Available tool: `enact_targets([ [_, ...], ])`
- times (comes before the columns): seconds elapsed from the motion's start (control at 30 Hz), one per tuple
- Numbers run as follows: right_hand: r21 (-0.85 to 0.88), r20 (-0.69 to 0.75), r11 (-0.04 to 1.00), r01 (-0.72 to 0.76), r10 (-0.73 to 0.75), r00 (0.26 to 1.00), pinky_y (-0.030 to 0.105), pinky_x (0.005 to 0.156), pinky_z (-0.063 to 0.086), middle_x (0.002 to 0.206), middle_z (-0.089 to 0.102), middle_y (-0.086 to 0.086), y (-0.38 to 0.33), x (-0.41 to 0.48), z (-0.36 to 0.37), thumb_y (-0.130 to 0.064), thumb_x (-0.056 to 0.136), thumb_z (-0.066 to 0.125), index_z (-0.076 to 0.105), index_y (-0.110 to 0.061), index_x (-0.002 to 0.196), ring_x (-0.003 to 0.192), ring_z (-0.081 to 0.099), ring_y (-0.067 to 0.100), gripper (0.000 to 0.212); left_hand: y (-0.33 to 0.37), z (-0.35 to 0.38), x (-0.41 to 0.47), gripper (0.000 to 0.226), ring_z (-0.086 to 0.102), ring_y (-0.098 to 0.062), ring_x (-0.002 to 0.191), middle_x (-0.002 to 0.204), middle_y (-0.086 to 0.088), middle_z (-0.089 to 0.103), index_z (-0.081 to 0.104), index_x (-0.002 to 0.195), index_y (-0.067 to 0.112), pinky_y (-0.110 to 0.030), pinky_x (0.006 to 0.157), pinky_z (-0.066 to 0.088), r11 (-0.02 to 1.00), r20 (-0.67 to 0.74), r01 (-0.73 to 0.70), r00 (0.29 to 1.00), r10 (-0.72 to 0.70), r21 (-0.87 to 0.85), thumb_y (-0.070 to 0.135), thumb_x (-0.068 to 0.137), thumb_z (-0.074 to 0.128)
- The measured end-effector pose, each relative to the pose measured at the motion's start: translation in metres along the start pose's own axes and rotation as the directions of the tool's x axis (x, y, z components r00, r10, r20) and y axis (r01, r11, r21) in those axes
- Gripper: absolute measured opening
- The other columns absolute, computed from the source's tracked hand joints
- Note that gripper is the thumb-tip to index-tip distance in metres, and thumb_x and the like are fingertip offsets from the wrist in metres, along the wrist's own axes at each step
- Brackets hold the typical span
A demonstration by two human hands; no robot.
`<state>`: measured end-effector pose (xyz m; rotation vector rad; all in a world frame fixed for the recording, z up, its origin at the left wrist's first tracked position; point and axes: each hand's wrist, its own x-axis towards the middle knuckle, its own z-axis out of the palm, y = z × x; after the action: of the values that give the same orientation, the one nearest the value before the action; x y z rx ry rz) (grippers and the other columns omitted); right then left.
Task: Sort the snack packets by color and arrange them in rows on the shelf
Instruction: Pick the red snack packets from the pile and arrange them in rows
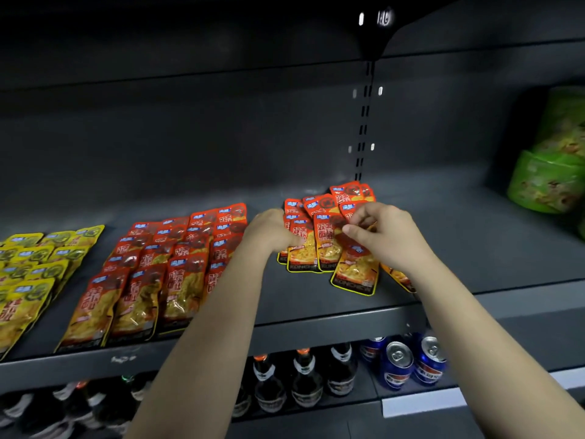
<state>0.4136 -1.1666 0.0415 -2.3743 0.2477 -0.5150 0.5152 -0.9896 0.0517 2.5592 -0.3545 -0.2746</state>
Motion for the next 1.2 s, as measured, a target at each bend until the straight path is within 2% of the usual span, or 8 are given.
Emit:
enact_targets([
  [0.2, 0.027, 0.006, 0.999, 0.033, -0.034, 0.999, 0.025, 0.070, 0.042, 0.077, 0.064, -0.009, 0.006, -0.002, 0.001, -0.030, 0.083, 0.074, 0.065, -0.019, 0.082, 0.075, 0.055, -0.002, 0.013, 0.002, 0.001, -0.002, 0.079, 0.056, -0.028, 0.119, 0.133, -0.010, 0.056, 0.047, 0.132, 0.005, -0.042, 0.101, 0.046, 0.978, 0.005, 0.120, 0.993, -0.120, -0.171, 0.023, 0.067, 0.088],
  [0.4, 0.055, -0.016, 0.998, 0.028, -0.027, 1.000, 0.014, 0.063, 0.041, 0.077, 0.064, -0.010, 0.008, -0.005, 0.001, -0.029, 0.084, 0.073, 0.067, -0.017, 0.083, 0.076, 0.057, 0.000, 0.013, -0.005, 0.003, 0.004, 0.034, 0.069, -0.025, 0.091, 0.097, -0.007, 0.072, 0.062, 0.080, 0.015, -0.038, 0.086, 0.052, 0.907, 0.059, 0.119, 0.993, -0.104, -0.404, 0.009, 0.062, 0.089],
  [0.57, 0.087, -0.032, 0.996, 0.012, -0.009, 0.999, 0.010, 0.062, 0.040, 0.082, 0.069, -0.005, 0.010, -0.006, 0.000, -0.029, 0.085, 0.073, 0.067, -0.019, 0.082, 0.082, 0.062, 0.008, 0.012, -0.010, 0.006, 0.008, 0.020, 0.054, -0.013, 0.062, 0.080, -0.006, 0.062, 0.063, 0.100, 0.000, -0.025, 0.055, 0.040, 0.889, 0.016, 0.091, 0.995, -0.094, -0.450, 0.017, 0.090, 0.067],
  [0.73, 0.098, -0.037, 0.995, 0.010, -0.007, 0.999, 0.007, 0.060, 0.039, 0.082, 0.069, -0.003, 0.010, -0.006, 0.001, -0.029, 0.085, 0.072, 0.067, -0.018, 0.083, 0.082, 0.062, 0.009, 0.012, -0.016, 0.008, 0.014, 0.009, 0.068, -0.030, 0.094, 0.099, -0.015, 0.071, 0.062, 0.091, 0.013, -0.045, 0.089, 0.055, 0.912, -0.067, 0.072, 0.992, -0.108, -0.404, 0.008, 0.087, 0.067],
  [0.87, 0.105, -0.027, 0.994, 0.001, 0.002, 1.000, 0.013, 0.064, 0.042, 0.084, 0.069, -0.003, 0.010, -0.005, 0.003, -0.029, 0.086, 0.071, 0.067, -0.018, 0.083, 0.083, 0.063, 0.010, 0.012, -0.019, -0.001, 0.014, 0.018, 0.067, -0.029, 0.096, 0.100, -0.009, 0.072, 0.066, 0.104, 0.013, -0.040, 0.084, 0.055, 0.974, -0.229, 0.030, 0.970, -0.083, -0.226, 0.013, 0.086, 0.064],
  [1.03, 0.185, -0.015, 0.983, -0.007, 0.010, 1.000, 0.017, 0.067, 0.045, 0.086, 0.070, -0.002, 0.004, -0.002, 0.005, -0.030, 0.087, 0.070, 0.070, -0.019, 0.086, 0.085, 0.064, 0.012, 0.012, -0.007, -0.026, -0.004, 0.039, 0.065, -0.020, 0.100, 0.103, -0.001, 0.072, 0.058, 0.129, 0.022, -0.032, 0.077, 0.048, 0.998, -0.520, -0.067, 0.853, 0.050, -0.013, 0.019, 0.090, 0.059],
  [1.1, 0.243, 0.022, 0.970, -0.020, 0.015, 1.000, 0.026, 0.072, 0.050, 0.086, 0.071, 0.001, 0.001, -0.001, 0.006, -0.034, 0.088, 0.068, 0.070, -0.020, 0.091, 0.083, 0.066, 0.015, 0.014, -0.001, -0.028, -0.011, 0.039, 0.067, -0.013, 0.090, 0.097, 0.004, 0.073, 0.056, 0.130, 0.023, -0.027, 0.072, 0.049, 0.967, -0.502, -0.205, 0.858, 0.104, -0.151, 0.020, 0.092, 0.060],
  [1.2, 0.436, 0.102, 0.898, -0.058, 0.015, 0.995, 0.035, 0.073, 0.055, 0.083, 0.070, 0.007, -0.007, 0.000, 0.007, -0.030, 0.091, 0.065, 0.064, -0.020, 0.105, 0.077, 0.066, 0.017, 0.017, 0.009, -0.024, -0.023, 0.028, 0.066, -0.003, 0.070, 0.093, 0.002, 0.073, 0.061, 0.120, 0.018, -0.021, 0.062, 0.049, 0.776, -0.371, -0.344, 0.916, 0.152, -0.529, 0.015, 0.092, 0.063],
])
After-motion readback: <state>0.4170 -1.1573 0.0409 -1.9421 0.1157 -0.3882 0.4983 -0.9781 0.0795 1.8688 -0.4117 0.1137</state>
